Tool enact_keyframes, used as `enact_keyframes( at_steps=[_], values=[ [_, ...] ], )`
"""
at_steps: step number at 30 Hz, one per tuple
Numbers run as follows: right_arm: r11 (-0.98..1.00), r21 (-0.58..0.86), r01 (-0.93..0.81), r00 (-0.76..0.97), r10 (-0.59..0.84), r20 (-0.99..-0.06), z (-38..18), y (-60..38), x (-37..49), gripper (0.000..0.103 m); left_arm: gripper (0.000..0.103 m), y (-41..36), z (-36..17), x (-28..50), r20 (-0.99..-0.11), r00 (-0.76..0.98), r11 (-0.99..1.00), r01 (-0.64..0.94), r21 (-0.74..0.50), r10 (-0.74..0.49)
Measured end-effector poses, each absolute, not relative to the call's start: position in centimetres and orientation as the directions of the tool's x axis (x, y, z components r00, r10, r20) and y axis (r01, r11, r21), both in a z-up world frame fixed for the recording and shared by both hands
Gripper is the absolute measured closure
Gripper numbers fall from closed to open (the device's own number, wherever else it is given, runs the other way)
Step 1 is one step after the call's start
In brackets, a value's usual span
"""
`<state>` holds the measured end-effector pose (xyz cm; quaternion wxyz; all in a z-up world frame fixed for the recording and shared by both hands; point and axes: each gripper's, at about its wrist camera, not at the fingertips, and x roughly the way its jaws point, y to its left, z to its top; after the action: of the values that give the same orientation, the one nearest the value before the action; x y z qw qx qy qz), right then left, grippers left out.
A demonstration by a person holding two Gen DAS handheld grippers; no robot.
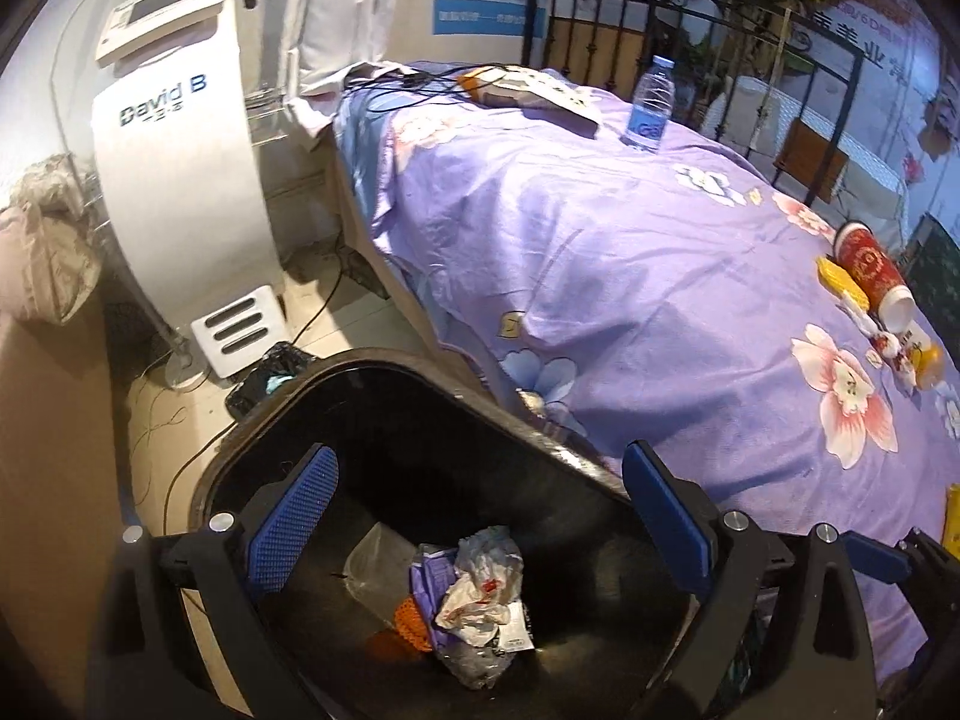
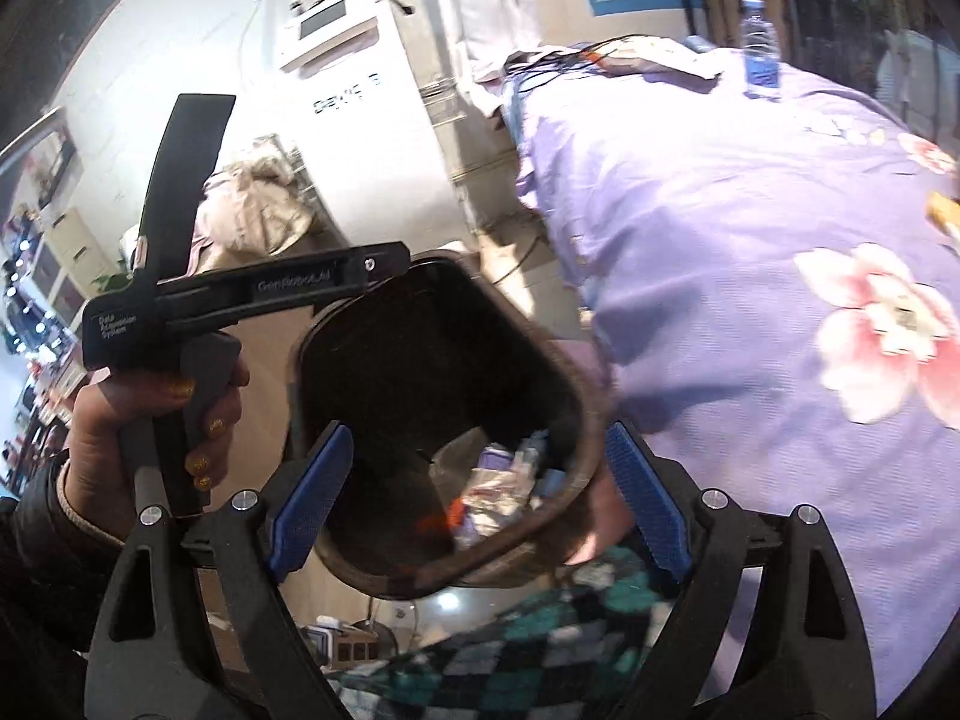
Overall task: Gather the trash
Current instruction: 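Carry the paper bag and plastic wrap over the black bin while opening both grippers to drop them, then grasp the red AGEE cup with the left gripper while the right gripper grasps the white-orange bottle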
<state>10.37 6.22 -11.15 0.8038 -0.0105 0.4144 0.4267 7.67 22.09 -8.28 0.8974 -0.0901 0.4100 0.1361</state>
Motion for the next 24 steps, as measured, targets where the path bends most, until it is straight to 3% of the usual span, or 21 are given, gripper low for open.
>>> enact_keyframes(
  at_steps=[8, 15, 24],
  values=[
    [0.764, 0.319, -0.561, 0.415, 0.593, -0.689, -10.0, -1.5, 12.4, 0.017, 0.009, 14.8, -8.1, 11.7, -0.772, 0.633, 0.993, -0.117, -0.035, 0.047],
    [0.845, 0.266, -0.464, 0.502, 0.498, -0.707, -7.6, -8.9, 14.5, 0.017, 0.009, 9.9, -7.4, 16.5, -0.805, 0.583, 0.993, 0.031, -0.115, -0.111],
    [0.947, 0.244, -0.209, 0.528, 0.319, -0.787, -7.2, -21.5, 23.5, 0.019, 0.009, 3.1, -4.8, 23.1, -0.806, 0.547, 0.973, 0.172, -0.155, -0.225]
  ],
)
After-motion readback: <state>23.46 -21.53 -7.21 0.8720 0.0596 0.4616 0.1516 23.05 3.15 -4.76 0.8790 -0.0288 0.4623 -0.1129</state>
